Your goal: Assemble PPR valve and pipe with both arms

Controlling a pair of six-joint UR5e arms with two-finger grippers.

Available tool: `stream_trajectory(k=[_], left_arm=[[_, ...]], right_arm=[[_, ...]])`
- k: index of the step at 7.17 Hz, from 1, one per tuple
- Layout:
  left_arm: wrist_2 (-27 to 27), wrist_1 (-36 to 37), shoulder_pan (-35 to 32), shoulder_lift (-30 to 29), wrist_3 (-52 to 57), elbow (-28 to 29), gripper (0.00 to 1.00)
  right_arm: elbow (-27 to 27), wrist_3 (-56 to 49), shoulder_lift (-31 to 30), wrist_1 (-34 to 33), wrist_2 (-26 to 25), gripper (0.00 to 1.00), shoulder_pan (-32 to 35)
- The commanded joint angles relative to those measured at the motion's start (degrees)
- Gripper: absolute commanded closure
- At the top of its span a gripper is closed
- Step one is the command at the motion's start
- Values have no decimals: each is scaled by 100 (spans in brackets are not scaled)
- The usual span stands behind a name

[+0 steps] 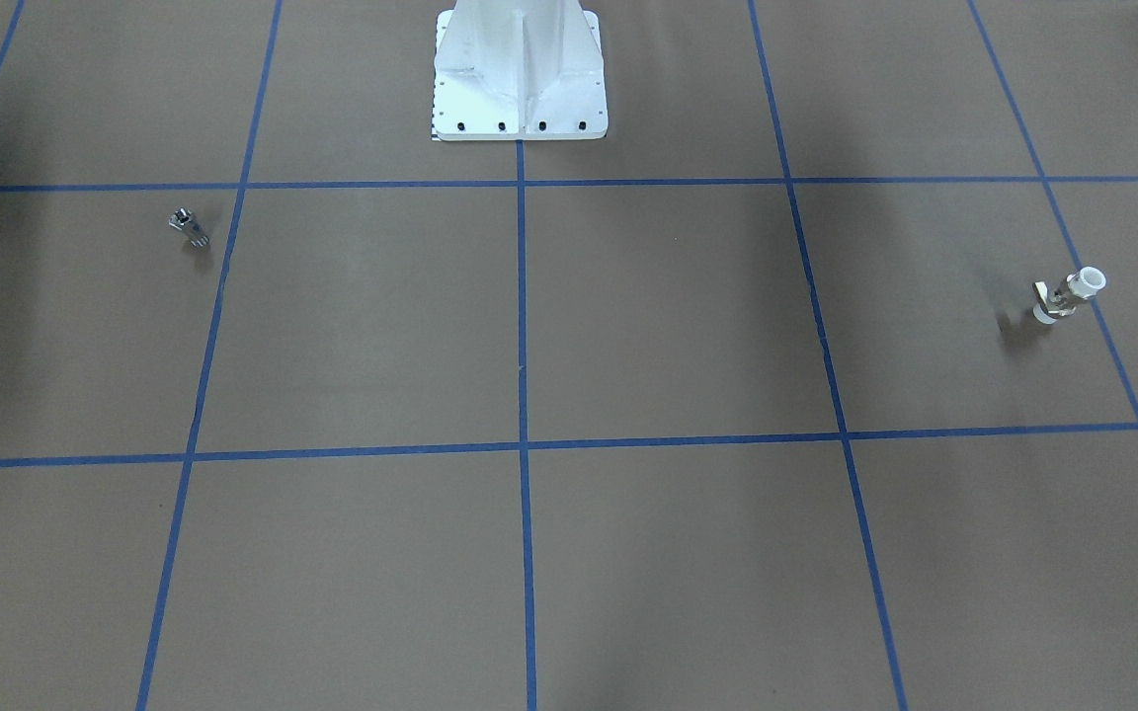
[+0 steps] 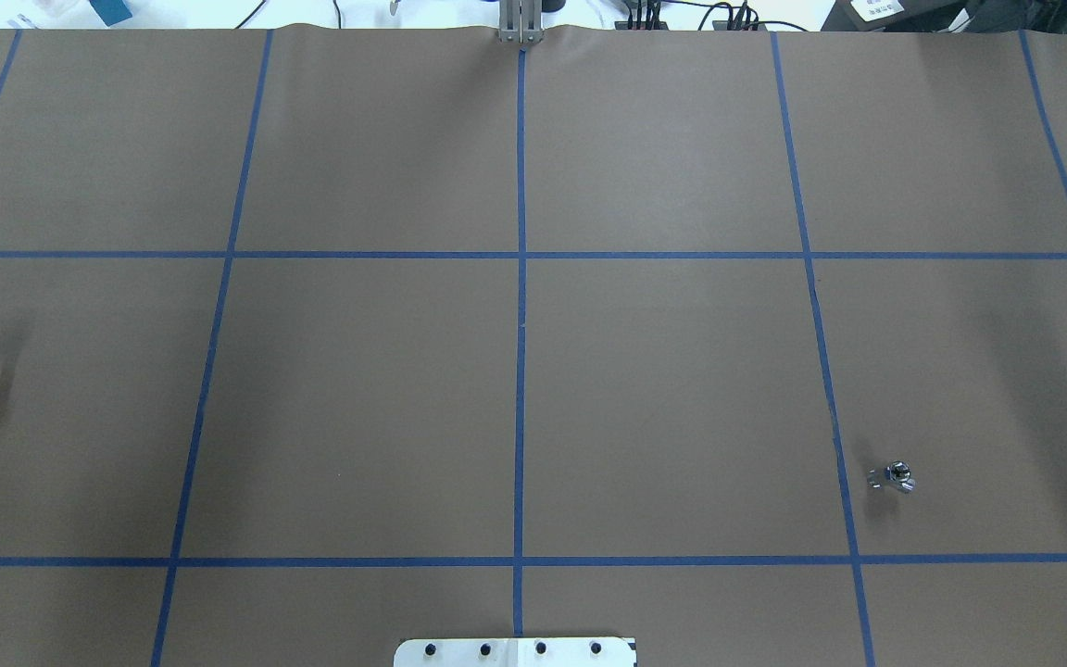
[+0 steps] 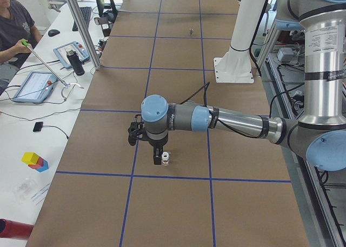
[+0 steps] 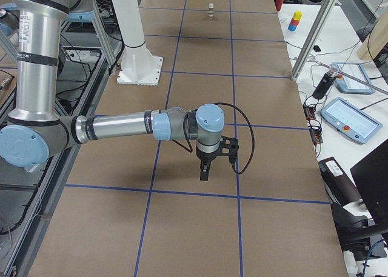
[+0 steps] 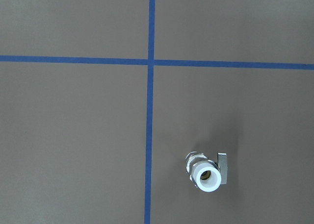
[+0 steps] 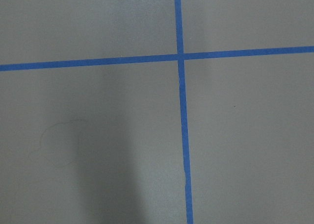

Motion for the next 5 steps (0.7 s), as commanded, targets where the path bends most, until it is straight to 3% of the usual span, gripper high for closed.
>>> stream_trajectory(k=[1,5], left_arm=[[-104,26,-61,9,1,-137,0],[-123,-44,-44,246,2,-209,0]], right_arm=[[-17,-12,-7,8,0,1,0],[-43,-21,-77,0,200,1,0]])
